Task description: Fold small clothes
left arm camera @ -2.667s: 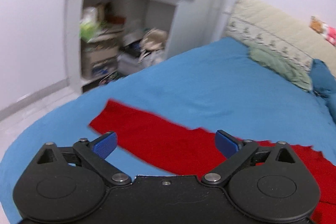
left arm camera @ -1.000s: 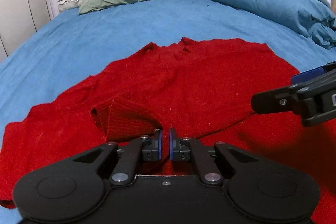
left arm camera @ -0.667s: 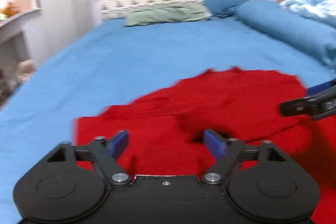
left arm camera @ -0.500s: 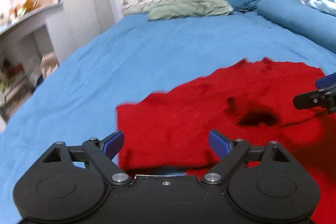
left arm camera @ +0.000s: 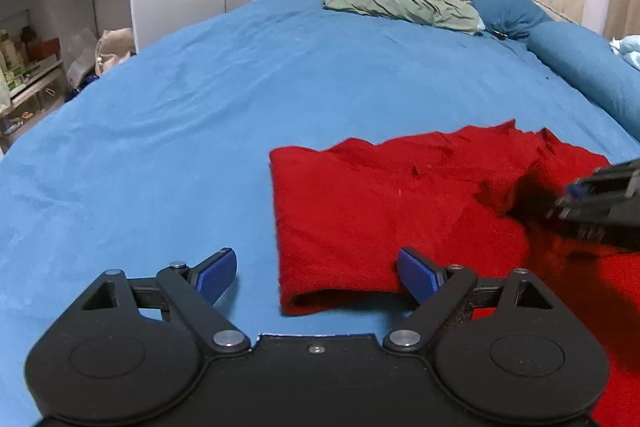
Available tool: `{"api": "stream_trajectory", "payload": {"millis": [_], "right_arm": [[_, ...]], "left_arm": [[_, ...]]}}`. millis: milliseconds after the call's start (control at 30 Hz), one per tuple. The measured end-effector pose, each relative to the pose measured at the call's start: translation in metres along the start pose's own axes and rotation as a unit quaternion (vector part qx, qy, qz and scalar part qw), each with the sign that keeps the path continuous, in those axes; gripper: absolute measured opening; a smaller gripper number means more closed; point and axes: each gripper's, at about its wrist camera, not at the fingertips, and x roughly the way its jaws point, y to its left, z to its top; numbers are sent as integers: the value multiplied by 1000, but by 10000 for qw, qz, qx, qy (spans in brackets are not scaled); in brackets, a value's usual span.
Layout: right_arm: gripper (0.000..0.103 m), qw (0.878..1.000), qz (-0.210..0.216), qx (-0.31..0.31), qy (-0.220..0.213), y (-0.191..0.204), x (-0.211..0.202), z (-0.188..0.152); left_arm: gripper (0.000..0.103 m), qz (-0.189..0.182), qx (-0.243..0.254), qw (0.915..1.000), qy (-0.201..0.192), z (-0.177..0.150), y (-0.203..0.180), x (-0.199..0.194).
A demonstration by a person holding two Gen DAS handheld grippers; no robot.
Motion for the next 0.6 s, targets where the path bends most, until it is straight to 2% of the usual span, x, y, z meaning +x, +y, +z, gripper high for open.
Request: {"api": "stream_trajectory", "payload": {"millis": [133,300,467,600], "right_arm": [[26,9965,-208,684,-429,-42,-26,11],[26,9795,-992,1557,-811,-119,-62,6],[26,9652,-1440,2102,-590,-182,-74,-31],[26,9563,-1423,2496,-543,-207,-76,-60]], "left_arm": [[90,-203,-79,9998,20,2,-1,0],[90,-589,4,9982,70,4,-20,4],[90,-701,211,9971,189,4,-42,21],[90,-563,290,9978,213,2,-49,33]]}}
